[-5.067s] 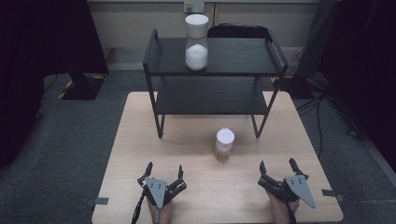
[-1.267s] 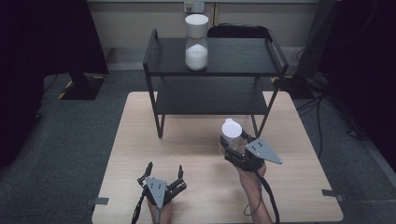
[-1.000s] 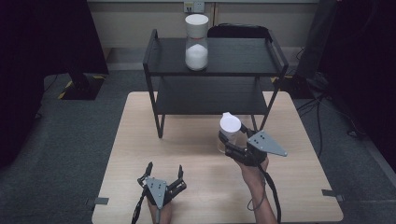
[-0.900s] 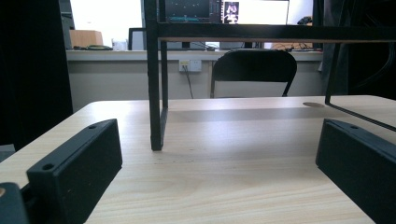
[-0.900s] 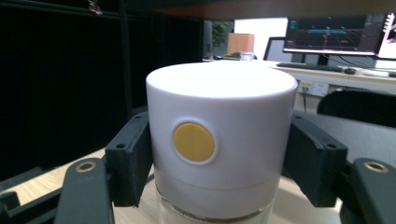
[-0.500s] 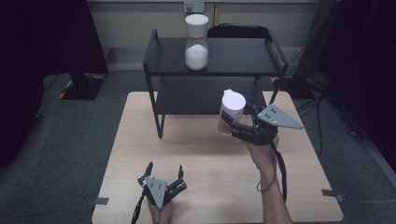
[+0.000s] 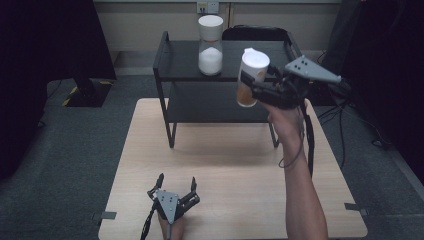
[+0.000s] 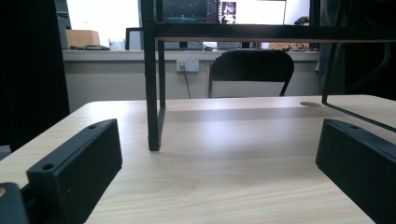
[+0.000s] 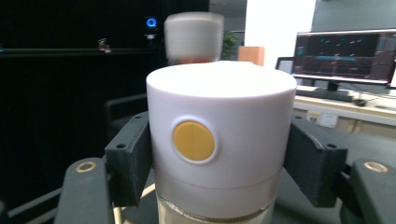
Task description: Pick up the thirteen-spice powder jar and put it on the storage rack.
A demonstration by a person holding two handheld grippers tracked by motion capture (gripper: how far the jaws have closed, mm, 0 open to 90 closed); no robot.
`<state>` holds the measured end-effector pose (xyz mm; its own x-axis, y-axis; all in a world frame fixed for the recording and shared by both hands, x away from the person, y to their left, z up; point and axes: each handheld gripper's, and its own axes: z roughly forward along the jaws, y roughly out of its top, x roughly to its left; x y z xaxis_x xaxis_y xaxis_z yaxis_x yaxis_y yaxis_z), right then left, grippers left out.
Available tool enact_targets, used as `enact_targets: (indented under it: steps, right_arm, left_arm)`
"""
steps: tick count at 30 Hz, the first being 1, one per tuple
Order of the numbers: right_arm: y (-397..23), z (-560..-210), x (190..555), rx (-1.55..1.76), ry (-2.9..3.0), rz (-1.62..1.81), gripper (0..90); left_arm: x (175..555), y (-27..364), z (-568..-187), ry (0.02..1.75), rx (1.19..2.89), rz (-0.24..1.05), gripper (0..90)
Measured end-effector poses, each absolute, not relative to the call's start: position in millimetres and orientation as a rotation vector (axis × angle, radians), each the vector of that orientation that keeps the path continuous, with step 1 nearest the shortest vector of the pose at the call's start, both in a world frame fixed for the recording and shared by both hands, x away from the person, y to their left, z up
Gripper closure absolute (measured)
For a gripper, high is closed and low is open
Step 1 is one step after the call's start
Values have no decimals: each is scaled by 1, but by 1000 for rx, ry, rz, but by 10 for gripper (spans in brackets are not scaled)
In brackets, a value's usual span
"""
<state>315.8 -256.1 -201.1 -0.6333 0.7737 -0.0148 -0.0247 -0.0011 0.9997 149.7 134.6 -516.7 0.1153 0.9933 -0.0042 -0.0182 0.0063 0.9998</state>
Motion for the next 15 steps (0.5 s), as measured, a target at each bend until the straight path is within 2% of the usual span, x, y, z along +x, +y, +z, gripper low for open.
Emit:
enact_targets:
  steps: [8,15]
  right_arm:
    - [-226,-164,329,897,1558,1606,299]
    - [-197,-164,346,953,1495,1505,299]
  left_arm:
    - [150,136,-517,1109,1246,1124,0]
    - [150,136,-517,1108,1248,1125,0]
